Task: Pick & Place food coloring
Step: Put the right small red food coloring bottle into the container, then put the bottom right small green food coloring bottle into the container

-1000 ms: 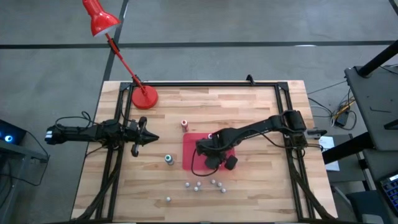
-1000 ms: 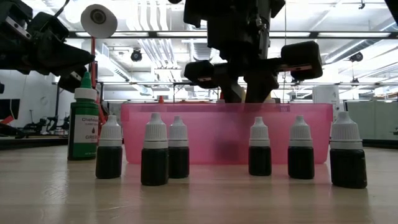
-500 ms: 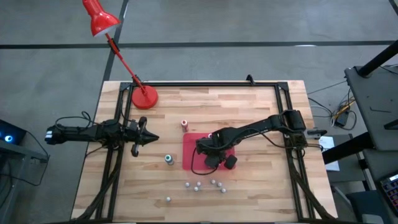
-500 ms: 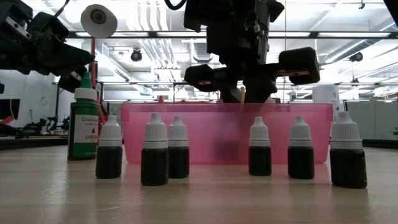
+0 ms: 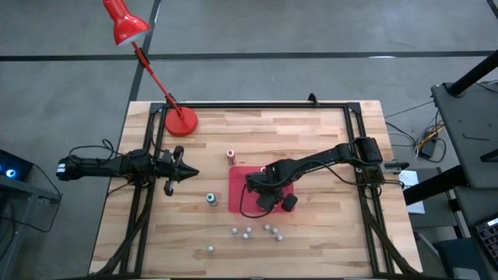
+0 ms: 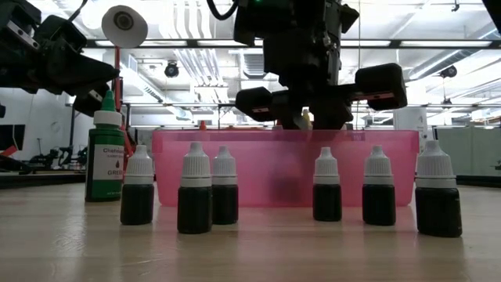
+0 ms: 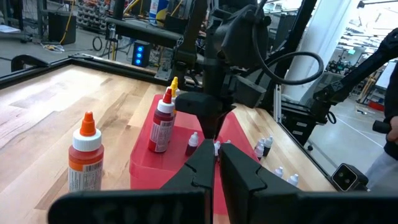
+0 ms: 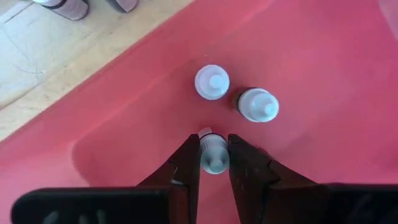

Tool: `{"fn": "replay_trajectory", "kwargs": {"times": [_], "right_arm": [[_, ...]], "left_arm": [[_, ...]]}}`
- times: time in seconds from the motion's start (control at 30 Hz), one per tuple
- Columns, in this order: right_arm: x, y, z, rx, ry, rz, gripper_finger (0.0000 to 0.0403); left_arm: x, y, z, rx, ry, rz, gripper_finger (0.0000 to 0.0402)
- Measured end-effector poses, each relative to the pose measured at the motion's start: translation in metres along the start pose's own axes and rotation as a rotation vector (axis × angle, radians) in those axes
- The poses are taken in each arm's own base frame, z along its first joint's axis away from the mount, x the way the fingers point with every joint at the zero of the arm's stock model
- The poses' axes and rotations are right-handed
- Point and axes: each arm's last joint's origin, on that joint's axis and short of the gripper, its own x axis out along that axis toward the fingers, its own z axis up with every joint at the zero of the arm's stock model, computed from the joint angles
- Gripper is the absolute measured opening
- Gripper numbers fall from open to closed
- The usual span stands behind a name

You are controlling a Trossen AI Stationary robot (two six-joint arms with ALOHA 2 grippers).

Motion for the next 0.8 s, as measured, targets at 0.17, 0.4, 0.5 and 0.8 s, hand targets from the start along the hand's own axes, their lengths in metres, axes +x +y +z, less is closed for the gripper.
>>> {"fn": "replay_trajectory", "kwargs": {"times": [0.17,0.4,0.5,0.8], "right_arm": [[0.000,-0.002,0.001,-0.001,-0.015,-0.021,0.0075],[0.001,-0.002,0.000,0.018,-0.011,-0.023,0.0109],[0.001,-0.002,0.000,0.022,-0.010,-0.022,0.0118],[-0.014,-0.001,0.003,0.021,-0.033,-0.045,0.0137]], "left_arm": [[0.000,0.000,0.000,0.000,0.000,0.000,0.0000],[0.000,0.000,0.000,0.000,0.000,0.000,0.0000],[0.000,0.000,0.000,0.000,0.000,0.000,0.0000],[0.000,0.000,0.000,0.000,0.000,0.000,0.0000]]}}
